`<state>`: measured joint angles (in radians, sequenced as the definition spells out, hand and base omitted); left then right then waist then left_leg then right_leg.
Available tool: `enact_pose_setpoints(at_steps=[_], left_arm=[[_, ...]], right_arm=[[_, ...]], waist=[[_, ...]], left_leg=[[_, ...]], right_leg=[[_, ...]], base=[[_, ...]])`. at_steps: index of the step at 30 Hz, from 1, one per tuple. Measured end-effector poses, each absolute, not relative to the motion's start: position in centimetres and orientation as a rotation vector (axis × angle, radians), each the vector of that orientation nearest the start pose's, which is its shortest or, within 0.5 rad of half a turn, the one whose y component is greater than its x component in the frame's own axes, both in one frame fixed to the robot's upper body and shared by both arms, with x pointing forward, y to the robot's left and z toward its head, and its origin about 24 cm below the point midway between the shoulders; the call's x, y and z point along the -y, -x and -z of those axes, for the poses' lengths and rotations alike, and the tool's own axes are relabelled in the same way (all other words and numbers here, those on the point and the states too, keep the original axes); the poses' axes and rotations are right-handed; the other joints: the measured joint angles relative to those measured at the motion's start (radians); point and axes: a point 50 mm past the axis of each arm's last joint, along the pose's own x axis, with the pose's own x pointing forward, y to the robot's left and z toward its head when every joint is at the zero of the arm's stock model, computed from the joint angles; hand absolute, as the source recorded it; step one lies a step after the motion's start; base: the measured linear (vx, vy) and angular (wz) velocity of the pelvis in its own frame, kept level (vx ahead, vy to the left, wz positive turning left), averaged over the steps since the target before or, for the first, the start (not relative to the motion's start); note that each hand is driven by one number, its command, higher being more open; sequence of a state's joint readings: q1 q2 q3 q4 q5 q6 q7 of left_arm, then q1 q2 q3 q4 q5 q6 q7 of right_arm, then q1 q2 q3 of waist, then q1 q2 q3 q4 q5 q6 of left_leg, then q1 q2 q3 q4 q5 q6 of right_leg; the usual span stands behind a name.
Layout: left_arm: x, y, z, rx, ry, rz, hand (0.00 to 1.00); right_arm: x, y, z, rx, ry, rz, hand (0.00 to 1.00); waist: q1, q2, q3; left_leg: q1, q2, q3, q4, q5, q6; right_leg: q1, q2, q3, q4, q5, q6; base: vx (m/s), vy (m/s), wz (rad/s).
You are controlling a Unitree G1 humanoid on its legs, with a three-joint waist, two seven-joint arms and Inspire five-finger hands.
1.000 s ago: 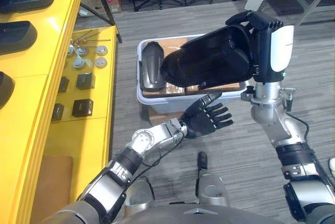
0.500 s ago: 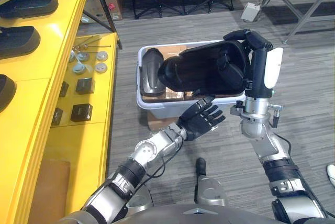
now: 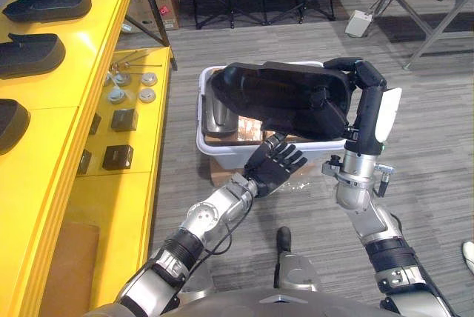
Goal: Walk over and take three plastic housings, then place them on the shelf
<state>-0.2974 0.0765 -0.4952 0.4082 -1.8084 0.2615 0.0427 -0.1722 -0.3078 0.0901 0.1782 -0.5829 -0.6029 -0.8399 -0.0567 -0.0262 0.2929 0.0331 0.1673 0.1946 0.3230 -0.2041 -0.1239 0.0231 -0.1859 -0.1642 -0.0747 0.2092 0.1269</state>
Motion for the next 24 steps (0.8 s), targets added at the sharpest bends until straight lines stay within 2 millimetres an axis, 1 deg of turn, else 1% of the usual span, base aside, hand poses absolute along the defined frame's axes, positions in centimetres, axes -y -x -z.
enact_pose_setpoints(at_steps=[3,8,10,13,16,18,21,24], left_arm=[[-2.2,-25.6,-1.5,-0.768,1.515,0.432,1.00],[-2.2,-25.8,-1.8,-0.759,1.536,0.438,1.00],[-2.3,-25.9,-2.0,-0.755,1.546,0.444,1.00],[-2.3,-25.8,-2.1,-0.766,1.504,0.478,1.00],[-2.1,-25.6,-1.9,-0.784,1.414,0.516,1.00],[-1.9,-25.3,-1.7,-0.810,1.338,0.547,1.00],[-1.5,-24.9,-1.6,-0.849,1.320,0.579,1.00],[-1.3,-24.4,-1.1,-0.894,1.246,0.608,1.00]], right_arm=[[17.8,-25.6,-10.7,0.861,0.542,0.436,0.00],[17.9,-25.6,-10.8,0.869,0.534,0.461,0.00],[18.0,-25.5,-10.8,0.875,0.529,0.472,0.00],[18.3,-25.5,-11.0,0.882,0.532,0.495,0.00],[18.6,-25.4,-11.4,0.909,0.562,0.508,0.00],[18.7,-25.3,-12.3,0.949,0.565,0.511,0.00],[18.9,-25.1,-13.3,0.999,0.578,0.508,0.00],[19.2,-25.2,-14.1,1.029,0.580,0.523,0.00]], waist=[[0.000,-0.003,-0.006],[0.000,-0.017,-0.031],[0.001,-0.020,-0.033],[0.004,-0.020,-0.034],[0.004,-0.020,-0.035],[0.004,-0.020,-0.035],[0.010,-0.021,-0.036],[0.012,-0.022,-0.052]], left_leg=[[0.021,-0.001,0.003,-0.011,0.000,0.000],[0.026,-0.002,0.006,-0.015,0.000,0.000],[0.025,-0.003,0.005,-0.015,0.000,0.000],[0.025,-0.005,0.003,-0.015,0.000,0.001],[0.025,-0.005,-0.001,-0.015,0.000,0.001],[0.024,-0.005,-0.006,-0.015,0.000,0.001],[0.023,-0.006,-0.007,-0.014,0.000,0.001],[0.015,-0.005,-0.014,-0.014,0.001,0.001]], right_leg=[[0.015,0.000,0.002,0.000,-0.003,0.002],[0.016,-0.001,0.002,-0.001,-0.007,0.002],[0.016,-0.002,0.001,-0.001,-0.007,0.002],[0.018,-0.004,-0.001,-0.001,-0.007,0.003],[0.020,-0.004,-0.005,-0.002,-0.007,0.003],[0.023,-0.004,-0.010,-0.002,-0.007,0.003],[0.023,-0.004,-0.011,-0.003,-0.008,0.002],[0.021,-0.004,-0.018,-0.003,-0.011,0.001]], base=[[0.00,0.000,0.00],[0.00,-0.001,-0.01],[0.00,0.000,0.00],[0.00,0.000,0.00],[0.01,0.000,0.04],[0.01,-0.002,0.05],[0.00,0.000,0.01],[0.01,-0.003,0.04]])
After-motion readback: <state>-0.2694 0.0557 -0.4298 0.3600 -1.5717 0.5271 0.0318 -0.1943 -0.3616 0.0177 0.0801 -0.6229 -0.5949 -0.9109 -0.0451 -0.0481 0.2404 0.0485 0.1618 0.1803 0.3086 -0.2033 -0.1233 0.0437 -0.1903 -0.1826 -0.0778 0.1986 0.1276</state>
